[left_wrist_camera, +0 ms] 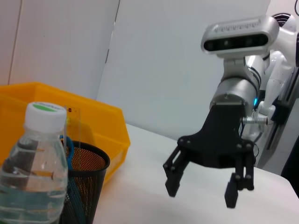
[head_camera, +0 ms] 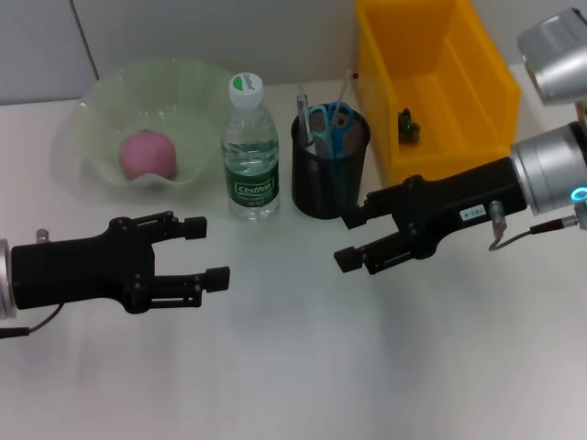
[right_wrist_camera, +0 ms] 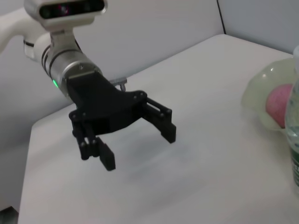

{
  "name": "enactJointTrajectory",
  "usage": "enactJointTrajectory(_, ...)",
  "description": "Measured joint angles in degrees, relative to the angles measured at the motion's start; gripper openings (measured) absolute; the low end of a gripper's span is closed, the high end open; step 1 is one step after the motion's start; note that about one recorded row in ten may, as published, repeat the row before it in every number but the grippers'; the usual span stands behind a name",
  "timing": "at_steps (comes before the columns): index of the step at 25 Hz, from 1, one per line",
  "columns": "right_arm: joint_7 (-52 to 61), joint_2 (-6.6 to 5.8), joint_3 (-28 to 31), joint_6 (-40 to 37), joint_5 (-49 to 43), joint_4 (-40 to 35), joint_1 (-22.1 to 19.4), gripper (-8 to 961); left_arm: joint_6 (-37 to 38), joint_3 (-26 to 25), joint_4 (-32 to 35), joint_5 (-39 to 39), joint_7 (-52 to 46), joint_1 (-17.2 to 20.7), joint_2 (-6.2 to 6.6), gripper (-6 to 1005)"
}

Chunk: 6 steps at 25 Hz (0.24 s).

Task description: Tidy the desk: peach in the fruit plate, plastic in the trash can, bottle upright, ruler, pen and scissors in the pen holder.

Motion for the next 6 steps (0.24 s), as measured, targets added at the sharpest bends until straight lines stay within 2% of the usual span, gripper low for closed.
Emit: enactJointTrajectory(6, -1.5, 0.66, 0.6, 0.0, 0.1, -0.3, -0.5, 783, -0.4, 0.1, -0.1, 0.2, -0.2, -0.2, -0.21, 864)
